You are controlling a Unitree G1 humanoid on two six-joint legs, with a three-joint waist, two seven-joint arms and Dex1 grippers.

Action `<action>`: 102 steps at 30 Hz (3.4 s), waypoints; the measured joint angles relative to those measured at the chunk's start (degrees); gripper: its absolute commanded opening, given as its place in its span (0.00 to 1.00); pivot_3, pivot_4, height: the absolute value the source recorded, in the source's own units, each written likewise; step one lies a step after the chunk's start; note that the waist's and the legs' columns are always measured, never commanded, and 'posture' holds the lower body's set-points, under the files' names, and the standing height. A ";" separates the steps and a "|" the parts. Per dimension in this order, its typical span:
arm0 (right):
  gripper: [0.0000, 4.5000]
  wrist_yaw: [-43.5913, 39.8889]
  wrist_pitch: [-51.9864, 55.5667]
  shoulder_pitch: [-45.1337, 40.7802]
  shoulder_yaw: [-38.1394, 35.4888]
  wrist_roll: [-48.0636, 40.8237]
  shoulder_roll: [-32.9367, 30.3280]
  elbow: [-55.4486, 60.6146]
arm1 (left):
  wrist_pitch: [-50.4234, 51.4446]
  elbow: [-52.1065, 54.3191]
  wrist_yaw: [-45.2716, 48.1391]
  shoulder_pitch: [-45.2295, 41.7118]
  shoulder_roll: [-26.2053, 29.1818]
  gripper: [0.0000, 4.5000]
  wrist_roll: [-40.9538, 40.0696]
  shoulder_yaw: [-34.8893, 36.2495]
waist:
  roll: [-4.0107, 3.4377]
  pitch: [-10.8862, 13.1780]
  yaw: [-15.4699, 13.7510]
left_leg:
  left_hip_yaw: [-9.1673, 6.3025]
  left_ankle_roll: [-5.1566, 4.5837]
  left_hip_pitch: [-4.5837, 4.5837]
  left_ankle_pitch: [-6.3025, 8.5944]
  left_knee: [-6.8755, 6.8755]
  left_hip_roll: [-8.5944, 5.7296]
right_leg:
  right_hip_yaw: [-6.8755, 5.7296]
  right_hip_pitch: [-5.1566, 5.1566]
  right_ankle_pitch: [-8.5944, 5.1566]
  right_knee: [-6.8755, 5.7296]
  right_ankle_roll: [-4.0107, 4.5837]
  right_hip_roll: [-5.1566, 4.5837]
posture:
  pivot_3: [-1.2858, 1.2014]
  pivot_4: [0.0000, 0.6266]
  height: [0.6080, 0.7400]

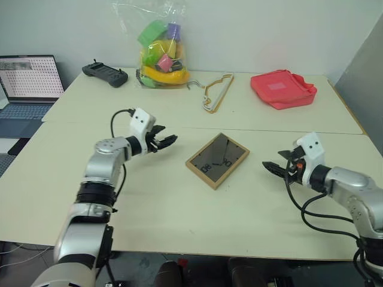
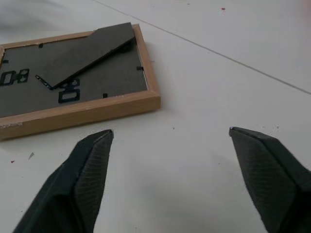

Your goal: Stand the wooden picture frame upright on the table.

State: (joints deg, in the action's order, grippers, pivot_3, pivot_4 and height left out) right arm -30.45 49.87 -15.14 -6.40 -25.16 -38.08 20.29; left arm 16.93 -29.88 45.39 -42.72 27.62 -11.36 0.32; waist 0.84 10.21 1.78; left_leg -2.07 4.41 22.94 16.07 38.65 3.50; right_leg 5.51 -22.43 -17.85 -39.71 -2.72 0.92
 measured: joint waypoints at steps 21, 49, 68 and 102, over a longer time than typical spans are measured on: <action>0.01 12.03 -8.71 -11.71 10.75 13.64 19.79 -20.24 | 4.99 9.98 0.46 8.98 -6.56 0.02 2.49 -7.43 | 0.01 -0.01 0.14 | 0.01 0.01 -0.05 -0.01 0.05 0.00 | 0.03 -0.08 0.00 -0.23 0.01 0.02 | 0.52 0.24 1.00; 0.01 -2.83 2.83 -5.43 16.04 6.33 12.91 -3.89 | 25.09 42.15 6.23 25.25 9.49 0.02 -4.96 -7.17 | 0.02 0.01 0.26 | 0.01 0.00 -0.03 0.00 -0.01 0.04 | 0.04 -0.15 -0.02 -0.20 0.02 0.04 | 0.52 0.24 1.00; 0.00 -7.70 -18.50 -13.90 18.03 17.48 5.45 -24.28 | 69.74 16.97 14.11 6.38 11.45 0.60 -32.42 7.89 | 0.22 0.17 1.03 | 0.02 -0.11 0.07 0.06 0.00 0.03 | 0.00 -0.26 -0.09 -0.22 0.04 0.03 | 0.52 0.24 1.00; 0.00 -5.01 -11.54 -12.37 22.85 18.52 18.35 -17.74 | 64.32 8.88 6.55 7.60 -1.05 0.69 -31.52 6.66 | 0.14 0.11 0.58 | -0.16 -0.08 -0.19 0.05 0.10 -0.01 | -0.15 0.10 -0.11 -0.27 0.09 -0.02 | 0.52 0.24 1.00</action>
State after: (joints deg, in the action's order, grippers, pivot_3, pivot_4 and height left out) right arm -35.46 38.33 -27.51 16.45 -6.64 -19.73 2.55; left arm 81.25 -21.00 51.95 -35.12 26.57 -42.88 6.97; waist 0.98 10.31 2.36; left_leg -2.23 4.34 22.75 16.12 38.75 3.48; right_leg 5.36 -22.33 -17.96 -39.98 -2.63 0.90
